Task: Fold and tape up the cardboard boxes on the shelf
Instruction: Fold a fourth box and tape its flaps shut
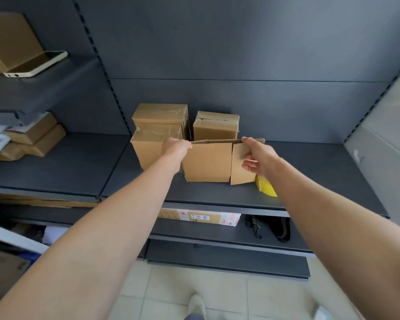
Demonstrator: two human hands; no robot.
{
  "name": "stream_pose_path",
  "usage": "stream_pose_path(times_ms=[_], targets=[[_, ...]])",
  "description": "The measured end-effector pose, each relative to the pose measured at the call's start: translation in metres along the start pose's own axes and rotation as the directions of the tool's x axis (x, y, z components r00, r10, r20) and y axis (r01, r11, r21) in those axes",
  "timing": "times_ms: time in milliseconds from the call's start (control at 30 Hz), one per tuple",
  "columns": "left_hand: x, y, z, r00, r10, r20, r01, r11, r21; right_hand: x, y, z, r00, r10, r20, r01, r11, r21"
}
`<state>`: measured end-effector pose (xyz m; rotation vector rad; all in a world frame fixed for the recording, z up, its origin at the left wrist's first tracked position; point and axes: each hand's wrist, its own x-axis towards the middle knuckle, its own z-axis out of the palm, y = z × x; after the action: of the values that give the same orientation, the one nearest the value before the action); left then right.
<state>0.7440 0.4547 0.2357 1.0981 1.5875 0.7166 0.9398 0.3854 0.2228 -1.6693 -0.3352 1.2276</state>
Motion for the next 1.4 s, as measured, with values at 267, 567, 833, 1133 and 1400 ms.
stream_pose_path(times_ms=[267, 567, 833, 1133, 1400], targets=[[0.032, 0.025, 0.000, 0.986, 0.017, 0.164, -0.060, 0.963, 0.262, 0.025, -0.012, 0.010, 0.998, -0.002, -0.058, -0.003, 0.997, -0.081], [0.038, 0.042, 0.008, 0.963, -0.020, 0.267, -0.100, 0.899, 0.426, 0.033, -0.026, 0.019, 0.997, -0.056, -0.046, 0.047, 0.982, -0.181], [0.032, 0.046, 0.021, 0.975, 0.063, 0.212, -0.162, 0.859, 0.486, 0.039, -0.038, 0.009, 0.998, -0.057, 0.017, 0.059, 0.939, -0.338], [0.029, 0.049, 0.038, 0.978, 0.121, 0.168, -0.194, 0.823, 0.534, 0.040, -0.047, 0.007, 0.999, 0.000, 0.043, 0.019, 0.898, -0.439], [0.033, 0.043, 0.026, 0.985, 0.120, 0.125, -0.170, 0.815, 0.554, 0.043, -0.050, 0.011, 0.990, 0.072, 0.121, -0.006, 0.879, -0.477]])
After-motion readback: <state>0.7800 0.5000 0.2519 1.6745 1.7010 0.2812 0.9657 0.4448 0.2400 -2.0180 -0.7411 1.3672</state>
